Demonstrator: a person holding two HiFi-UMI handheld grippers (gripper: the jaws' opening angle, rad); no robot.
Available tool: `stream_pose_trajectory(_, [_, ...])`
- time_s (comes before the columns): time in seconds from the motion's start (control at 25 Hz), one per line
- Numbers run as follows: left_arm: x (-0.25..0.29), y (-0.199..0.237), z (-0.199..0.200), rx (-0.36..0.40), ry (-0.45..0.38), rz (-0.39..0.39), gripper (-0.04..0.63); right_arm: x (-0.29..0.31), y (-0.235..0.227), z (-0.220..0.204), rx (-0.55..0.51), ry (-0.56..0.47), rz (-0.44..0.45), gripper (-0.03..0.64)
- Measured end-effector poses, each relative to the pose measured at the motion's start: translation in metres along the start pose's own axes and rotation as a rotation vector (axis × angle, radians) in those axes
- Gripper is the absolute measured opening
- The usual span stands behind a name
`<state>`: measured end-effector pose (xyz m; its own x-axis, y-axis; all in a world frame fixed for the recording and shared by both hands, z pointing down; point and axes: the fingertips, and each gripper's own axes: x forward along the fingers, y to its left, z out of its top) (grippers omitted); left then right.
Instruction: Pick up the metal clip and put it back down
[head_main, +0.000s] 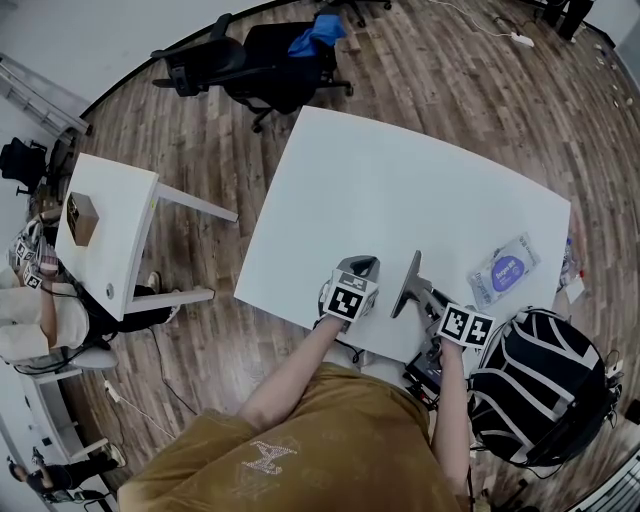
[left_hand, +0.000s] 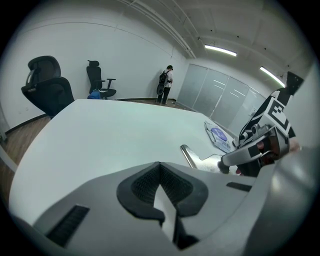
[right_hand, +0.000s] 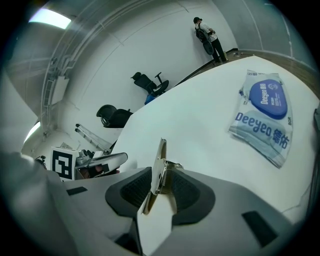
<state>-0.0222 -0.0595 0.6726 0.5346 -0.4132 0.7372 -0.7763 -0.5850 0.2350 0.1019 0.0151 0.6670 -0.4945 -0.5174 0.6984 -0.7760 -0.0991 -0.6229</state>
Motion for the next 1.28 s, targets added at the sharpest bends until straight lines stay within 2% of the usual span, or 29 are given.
stream_pose_trajectory(0.28, [-0.007, -0.006, 0.0, 0.005, -0.003, -0.015, -0.002, -0.017, -0.001, 0.009, -0.037, -0.047, -0.043, 0.103])
stream_pose_trajectory(0.6, [-0.017, -0.016, 0.019, 0.015, -0.073, -0.036, -0.002, -0.034, 0.011, 0.022, -0.131, -0.127, -0.088, 0.1])
stream_pose_trajectory(0.8, [-0.029, -0.024, 0.038, 0.018, -0.126, -0.048, 0.0, -0.051, 0.025, 0.043, -0.211, -0.256, -0.107, 0.009])
stream_pose_trajectory(1.0, [-0.046, -0.028, 0.06, 0.03, -0.213, -0.027, -0.002, -0.072, 0.039, 0.066, -0.36, -0.376, -0.182, 0.009])
stream_pose_trajectory(1.16, [-0.066, -0.031, 0.091, 0.034, -0.326, -0.004, -0.002, -0.089, 0.062, 0.089, -0.495, -0.498, -0.254, 0.009])
stream_pose_trajectory(1.28, [-0.082, -0.037, 0.115, 0.071, -0.404, 0.016, -0.002, -0.101, 0.08, 0.103, -0.566, -0.567, -0.271, 0.009])
